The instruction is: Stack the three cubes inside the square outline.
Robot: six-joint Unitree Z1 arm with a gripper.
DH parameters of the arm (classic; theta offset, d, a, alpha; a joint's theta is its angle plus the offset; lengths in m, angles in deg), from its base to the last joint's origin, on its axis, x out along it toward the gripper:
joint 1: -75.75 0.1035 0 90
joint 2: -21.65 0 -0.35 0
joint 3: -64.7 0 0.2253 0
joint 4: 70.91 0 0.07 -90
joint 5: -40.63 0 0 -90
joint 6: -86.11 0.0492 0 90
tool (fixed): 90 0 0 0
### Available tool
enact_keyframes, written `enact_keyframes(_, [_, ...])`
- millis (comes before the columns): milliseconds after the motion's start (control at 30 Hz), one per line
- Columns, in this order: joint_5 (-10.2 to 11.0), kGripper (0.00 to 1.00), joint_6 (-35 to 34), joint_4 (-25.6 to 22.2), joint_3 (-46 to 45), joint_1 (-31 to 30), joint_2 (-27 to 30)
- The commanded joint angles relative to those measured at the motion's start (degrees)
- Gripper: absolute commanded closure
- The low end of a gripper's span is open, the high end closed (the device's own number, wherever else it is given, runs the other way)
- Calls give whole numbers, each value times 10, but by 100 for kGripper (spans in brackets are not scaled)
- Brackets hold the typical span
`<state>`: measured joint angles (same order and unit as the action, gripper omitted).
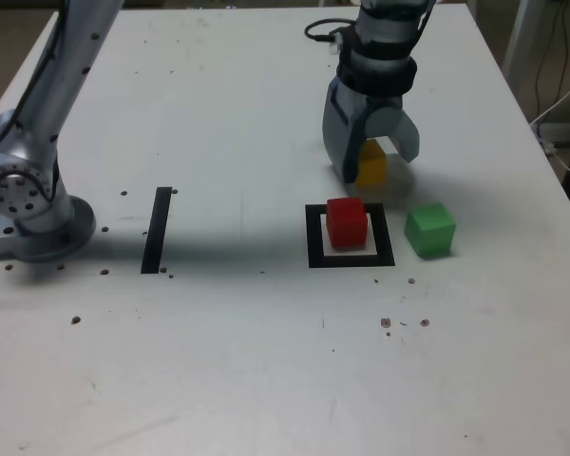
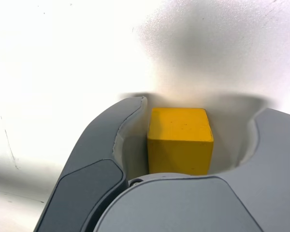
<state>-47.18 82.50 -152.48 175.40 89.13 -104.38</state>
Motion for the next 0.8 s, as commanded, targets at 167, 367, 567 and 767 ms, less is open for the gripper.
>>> enact_keyframes(167, [-2, 60, -1, -3, 0, 1, 1])
enact_keyframes(367, [-6, 69, -7, -11, -2, 0, 7])
enact_keyframes(567, [-5, 74, -9, -12, -5, -9, 20])
enact_keyframes(767, [3, 74, -15, -35, -16, -36, 68])
